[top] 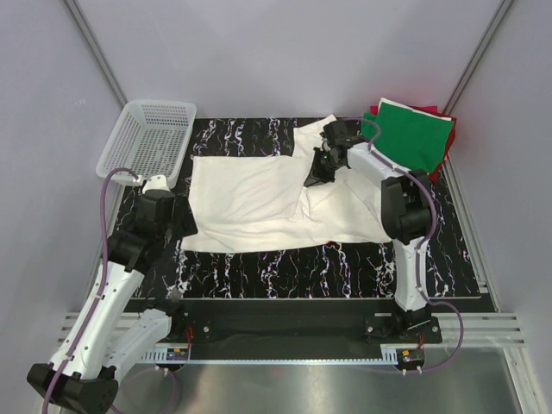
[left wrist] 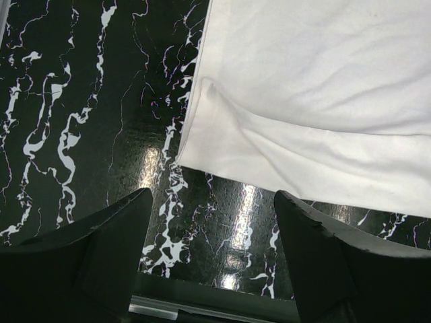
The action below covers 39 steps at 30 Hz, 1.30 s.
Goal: Fold and stack the t-shirts
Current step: Fold the tshirt
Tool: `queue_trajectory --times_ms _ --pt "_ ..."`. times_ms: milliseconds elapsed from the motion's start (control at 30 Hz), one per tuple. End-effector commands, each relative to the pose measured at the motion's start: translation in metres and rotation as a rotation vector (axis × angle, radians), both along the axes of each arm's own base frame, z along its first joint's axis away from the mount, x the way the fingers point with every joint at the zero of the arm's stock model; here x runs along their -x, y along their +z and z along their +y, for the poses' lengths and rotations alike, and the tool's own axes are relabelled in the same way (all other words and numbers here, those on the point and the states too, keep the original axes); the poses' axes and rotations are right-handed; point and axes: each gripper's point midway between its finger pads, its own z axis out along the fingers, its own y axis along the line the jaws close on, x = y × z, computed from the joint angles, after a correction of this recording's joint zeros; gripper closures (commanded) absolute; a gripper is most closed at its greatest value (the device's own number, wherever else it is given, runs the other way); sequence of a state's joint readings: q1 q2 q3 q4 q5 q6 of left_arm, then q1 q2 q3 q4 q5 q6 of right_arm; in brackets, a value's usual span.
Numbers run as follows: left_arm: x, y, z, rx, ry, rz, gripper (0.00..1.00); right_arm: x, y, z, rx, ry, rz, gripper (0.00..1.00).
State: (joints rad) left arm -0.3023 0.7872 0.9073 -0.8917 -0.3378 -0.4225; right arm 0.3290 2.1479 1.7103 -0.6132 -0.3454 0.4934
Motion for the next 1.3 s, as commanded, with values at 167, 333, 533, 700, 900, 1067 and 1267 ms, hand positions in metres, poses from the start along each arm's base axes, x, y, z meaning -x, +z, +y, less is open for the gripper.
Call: queue_trajectory --times_ms 167,333,533,700,900,1067,1267 --pt "-0.008 0.006 0.000 0.005 0.010 -0.036 0.21 -0.017 -0.012 0.020 0.046 0.110 0.032 0.48" --pt "-0.009 0.005 -0.001 0.002 0.010 -0.029 0.21 -0.032 0.016 0.008 0.121 0.113 -0.048 0.39" --pt "-0.011 -0.002 0.000 -0.013 0.020 0.007 0.21 -0.015 0.084 -0.036 0.147 0.006 -0.190 0.23" --pt "-0.010 -0.023 -0.018 0.048 -0.003 0.129 0.19 0.062 0.084 -0.107 0.184 -0.199 -0.170 0.11" --pt "-0.005 -0.051 -0.026 0.100 0.059 0.239 0.18 0.148 0.030 -0.193 0.222 -0.485 -0.030 0.11" --pt "-0.001 -0.071 -0.033 0.183 0.123 0.264 0.17 0.167 0.004 -0.221 0.217 -0.609 0.012 0.15" --pt "0.000 -0.108 -0.036 0.246 0.195 0.284 0.18 0.164 -0.025 -0.227 0.123 -0.634 0.092 0.22"
